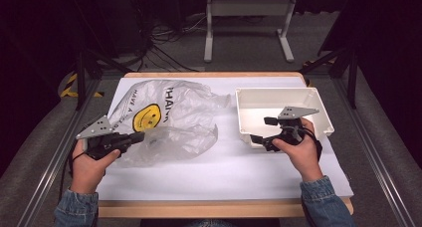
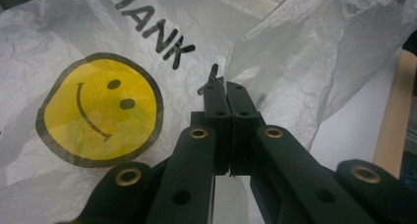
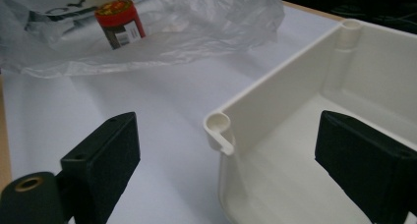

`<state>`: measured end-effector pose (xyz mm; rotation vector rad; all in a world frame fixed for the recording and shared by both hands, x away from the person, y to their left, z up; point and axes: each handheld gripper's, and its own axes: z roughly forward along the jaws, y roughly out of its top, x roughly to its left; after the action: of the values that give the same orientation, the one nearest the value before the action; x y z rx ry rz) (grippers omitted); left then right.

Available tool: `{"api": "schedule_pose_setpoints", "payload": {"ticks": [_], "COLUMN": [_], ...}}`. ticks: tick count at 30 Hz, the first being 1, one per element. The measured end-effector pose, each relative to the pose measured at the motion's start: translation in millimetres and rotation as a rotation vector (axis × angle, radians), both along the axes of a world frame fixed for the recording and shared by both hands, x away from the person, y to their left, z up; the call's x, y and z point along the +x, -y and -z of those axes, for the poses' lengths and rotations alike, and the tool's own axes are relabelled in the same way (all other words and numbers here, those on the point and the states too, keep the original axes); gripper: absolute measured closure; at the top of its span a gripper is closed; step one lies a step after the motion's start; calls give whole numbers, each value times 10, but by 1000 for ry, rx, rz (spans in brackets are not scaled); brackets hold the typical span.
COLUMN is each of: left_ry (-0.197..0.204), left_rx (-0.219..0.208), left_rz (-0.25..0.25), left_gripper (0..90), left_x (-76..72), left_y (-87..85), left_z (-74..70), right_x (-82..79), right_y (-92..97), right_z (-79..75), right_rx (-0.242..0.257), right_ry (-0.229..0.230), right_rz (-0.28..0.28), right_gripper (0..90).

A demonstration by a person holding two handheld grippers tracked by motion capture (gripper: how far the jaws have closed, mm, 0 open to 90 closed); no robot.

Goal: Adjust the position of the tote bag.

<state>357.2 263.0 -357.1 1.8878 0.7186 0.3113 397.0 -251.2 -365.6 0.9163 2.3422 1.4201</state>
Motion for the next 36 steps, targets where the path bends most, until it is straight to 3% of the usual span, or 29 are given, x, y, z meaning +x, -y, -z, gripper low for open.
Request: {"api": "schedule_pose_setpoints", "payload": {"ticks": [3,5,10,22,25,29,36], "left_ry": [-6,-12,-4,-2,-6,-8,-8], "left_rx": [-86,-107,-127,-165,-171,-172,-176], "left_rz": [-38,-65,-127,-208,-209,-208,-196], "left_gripper": [879,880,893,898,898,897,896], "left_x": [14,26,49,80,90,98,108], "left_y": [-53,-81,-204,-345,-356,-351,-355], "left_z": [42,71,105,140,147,149,146], "right_x": [9,17,10,72,84,110,242], "right_y": [-120,-182,-390,-827,-951,-1168,-1464], "right_z": [0,9,34,60,55,36,129], "right_rx": [46,93,112,114,141,138,83], "right_ry": [21,27,68,79,72,82,87], "right_rz": [-41,-81,-159,-224,-248,-294,-332], "right_gripper": [69,58,46,43,50,69,128]}}
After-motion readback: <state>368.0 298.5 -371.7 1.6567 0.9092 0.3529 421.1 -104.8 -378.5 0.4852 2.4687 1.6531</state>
